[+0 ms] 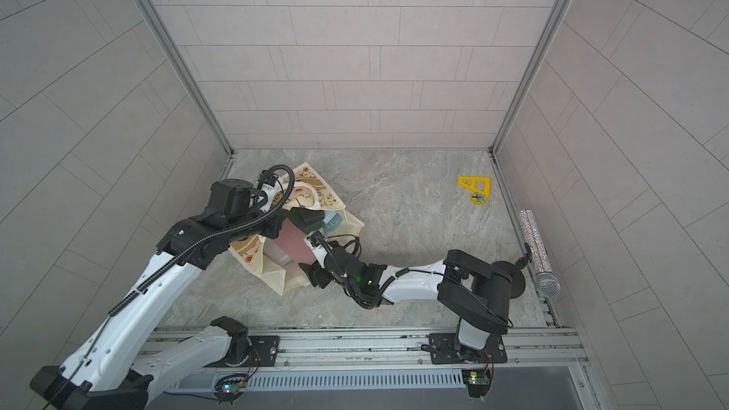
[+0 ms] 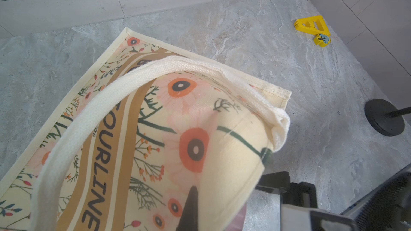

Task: Take out the pencil case from the canvas bag
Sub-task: Pick up the pencil case from the canvas bag, then place the pencil case at the center of the board.

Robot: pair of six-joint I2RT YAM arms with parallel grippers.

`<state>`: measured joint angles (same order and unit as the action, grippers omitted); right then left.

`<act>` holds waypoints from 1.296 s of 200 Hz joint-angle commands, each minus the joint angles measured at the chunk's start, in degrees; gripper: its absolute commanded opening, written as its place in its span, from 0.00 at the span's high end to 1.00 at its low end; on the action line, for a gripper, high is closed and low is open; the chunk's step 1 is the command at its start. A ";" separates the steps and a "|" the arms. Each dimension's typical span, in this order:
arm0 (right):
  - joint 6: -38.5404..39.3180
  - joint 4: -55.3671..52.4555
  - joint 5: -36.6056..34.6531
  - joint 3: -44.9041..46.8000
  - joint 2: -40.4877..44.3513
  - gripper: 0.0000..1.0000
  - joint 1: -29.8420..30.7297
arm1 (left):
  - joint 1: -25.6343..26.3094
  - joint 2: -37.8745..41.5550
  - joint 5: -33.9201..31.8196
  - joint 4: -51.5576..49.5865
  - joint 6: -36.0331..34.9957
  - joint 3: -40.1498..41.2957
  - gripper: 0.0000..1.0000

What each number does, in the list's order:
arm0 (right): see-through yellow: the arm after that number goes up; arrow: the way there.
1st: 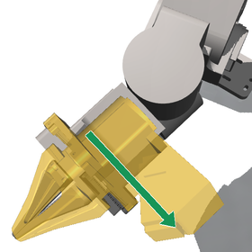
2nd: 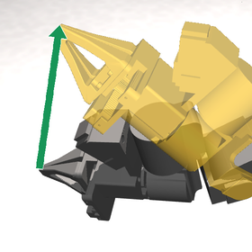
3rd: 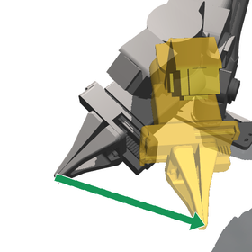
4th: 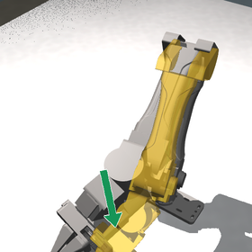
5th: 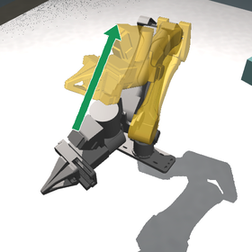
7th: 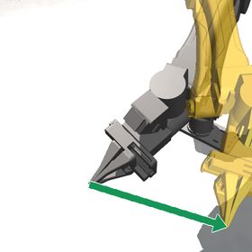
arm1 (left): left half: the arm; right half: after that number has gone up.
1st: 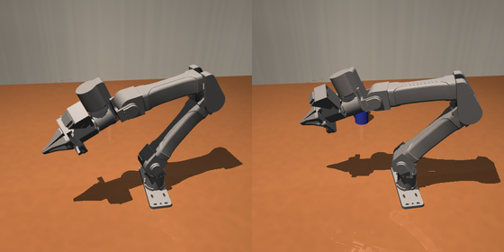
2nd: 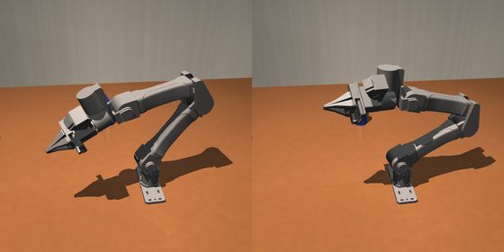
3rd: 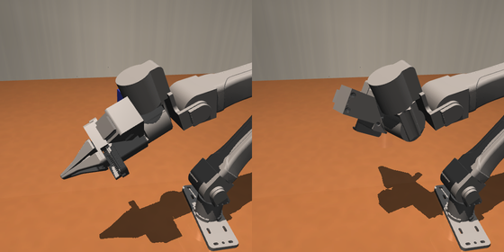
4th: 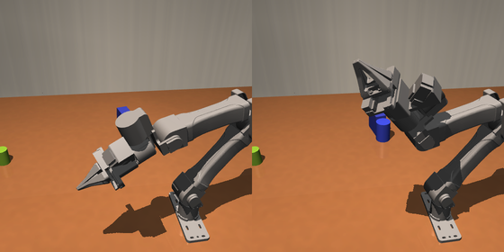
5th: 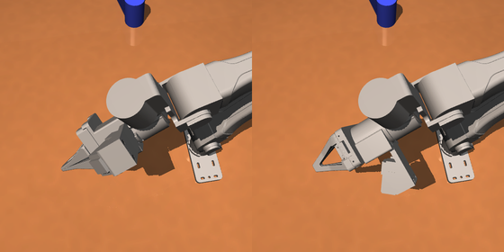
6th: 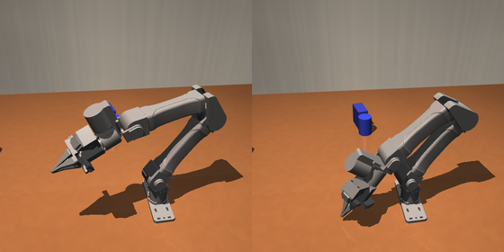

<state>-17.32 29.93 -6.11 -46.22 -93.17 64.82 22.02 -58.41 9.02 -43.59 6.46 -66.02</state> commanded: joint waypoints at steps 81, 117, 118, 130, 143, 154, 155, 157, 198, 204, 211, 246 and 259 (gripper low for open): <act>-0.78 -25.31 -9.84 7.45 26.93 0.35 -0.86 | -0.31 -10.02 -9.87 3.40 11.69 -6.02 1.00; -2.80 -36.92 -17.66 10.26 39.24 0.36 -1.27 | -0.31 -12.37 -12.90 4.59 13.49 -7.31 1.00; -2.98 -37.20 -17.95 10.31 39.57 0.36 -1.32 | -0.36 -12.36 -12.89 4.67 13.49 -7.34 1.00; -4.92 -41.47 -21.64 11.08 43.39 0.36 -1.82 | -0.40 -12.71 -12.78 5.14 13.58 -7.44 1.00; -7.17 -46.23 -24.44 12.28 47.01 0.36 -3.33 | -0.40 -13.04 -12.08 5.38 13.69 -7.71 1.00; -8.92 -49.71 -25.22 12.91 49.62 0.36 -6.02 | -0.40 -13.37 -11.13 5.44 13.88 -7.92 1.00; -9.07 -49.93 -25.07 13.00 49.81 0.36 -6.41 | -0.40 -13.38 -11.08 5.40 13.90 -7.95 1.00; -9.23 -50.29 -24.98 13.08 50.27 0.36 -7.04 | -0.40 -13.46 -10.89 5.39 14.03 -7.98 1.00; -10.33 -53.74 -12.51 14.16 51.56 0.37 -27.24 | -0.44 -16.08 -6.97 0.95 14.31 -11.01 1.00; -10.07 -53.73 -10.46 13.88 50.53 0.37 -30.73 | -0.57 -16.37 -6.29 0.54 14.24 -11.32 1.00; -9.77 -53.60 -8.10 13.09 48.88 0.37 -34.15 | -0.66 -16.67 -5.80 0.00 14.20 -11.62 1.00; -6.40 -50.58 -1.03 8.21 37.38 0.38 -46.59 | -1.09 -18.70 -4.43 -2.65 13.87 -12.69 1.00; -4.94 -48.43 0.73 6.87 33.44 0.38 -50.00 | -1.87 -19.68 -3.12 -3.47 13.93 -12.81 1.00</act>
<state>-24.82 -22.06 -11.05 -36.01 -54.92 19.55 21.47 -76.31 3.51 -42.70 19.66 -77.03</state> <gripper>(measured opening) 0.746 0.053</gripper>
